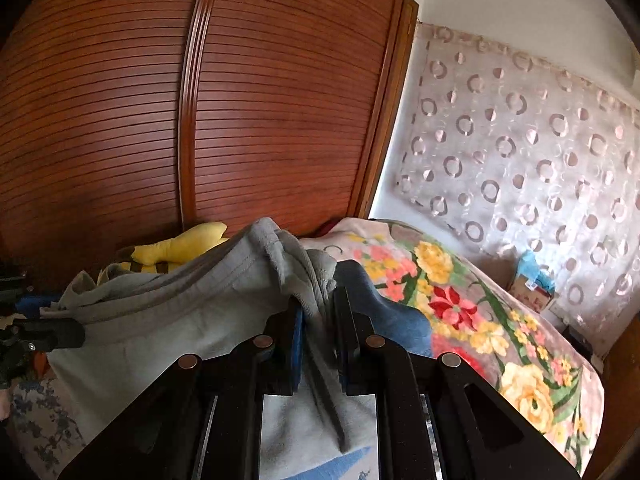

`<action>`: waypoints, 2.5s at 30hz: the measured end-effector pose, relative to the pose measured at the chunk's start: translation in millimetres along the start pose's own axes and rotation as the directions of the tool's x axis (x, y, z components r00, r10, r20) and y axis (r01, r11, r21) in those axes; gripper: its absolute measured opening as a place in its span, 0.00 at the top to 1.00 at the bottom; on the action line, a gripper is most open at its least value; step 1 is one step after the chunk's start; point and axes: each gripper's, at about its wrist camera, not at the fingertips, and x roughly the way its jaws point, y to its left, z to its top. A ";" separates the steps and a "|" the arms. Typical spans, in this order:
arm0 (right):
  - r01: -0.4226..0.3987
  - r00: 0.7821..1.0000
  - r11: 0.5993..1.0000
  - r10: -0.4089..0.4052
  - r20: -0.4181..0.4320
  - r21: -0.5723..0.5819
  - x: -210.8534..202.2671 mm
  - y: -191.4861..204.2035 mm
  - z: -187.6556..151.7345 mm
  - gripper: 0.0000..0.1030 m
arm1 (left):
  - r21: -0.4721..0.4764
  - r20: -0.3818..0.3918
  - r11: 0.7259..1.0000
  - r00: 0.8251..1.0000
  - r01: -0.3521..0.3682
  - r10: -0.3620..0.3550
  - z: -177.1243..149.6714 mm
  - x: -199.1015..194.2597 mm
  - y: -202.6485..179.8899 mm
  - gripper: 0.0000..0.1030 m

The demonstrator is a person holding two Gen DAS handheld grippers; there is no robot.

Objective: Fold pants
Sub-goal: 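Lower the folded pants onto the folded blue jeans with both grippers, then open both grippers to release the pants on the jeans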

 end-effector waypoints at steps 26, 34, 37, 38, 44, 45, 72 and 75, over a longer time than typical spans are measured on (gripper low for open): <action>-0.106 0.980 0.979 0.132 -0.146 0.173 24.3 -43.8 -33.2 0.75 | 0.065 -0.102 0.997 0.994 -0.045 0.051 -30.2 31.2 -1.4 0.51; -0.112 0.984 0.975 0.136 -0.117 0.192 30.8 -40.0 -36.5 0.62 | 0.073 -0.102 0.996 0.993 -0.051 0.059 -31.4 31.2 -0.8 0.51; -0.102 0.986 0.980 0.122 -0.114 0.170 23.4 -30.8 -36.0 0.53 | 0.067 -0.101 0.997 0.993 -0.048 0.054 -28.6 27.7 1.0 0.51; -0.097 0.987 0.982 0.116 -0.111 0.162 19.9 -27.4 -36.8 0.51 | 0.069 -0.102 0.996 0.993 -0.052 0.059 -27.8 27.1 0.9 0.50; -0.078 0.995 0.986 0.087 -0.058 0.149 -1.3 -5.9 -37.5 0.42 | 0.056 -0.078 0.996 0.994 -0.072 0.076 -22.1 13.8 9.9 0.22; -0.085 0.994 0.985 0.094 -0.053 0.150 -4.4 -3.8 -40.6 0.40 | 0.060 -0.077 0.996 0.994 -0.073 0.077 -21.2 12.0 10.3 0.19; -0.057 0.998 0.970 0.064 -0.022 0.237 -69.9 23.6 -56.3 0.19 | 0.130 0.003 0.979 0.988 -0.156 0.157 -16.0 -46.0 -8.2 0.01; -0.038 0.999 0.971 0.044 -0.022 0.238 -86.9 32.1 -59.6 0.19 | 0.122 -0.001 0.983 0.990 -0.140 0.141 -17.6 -54.7 -12.5 0.01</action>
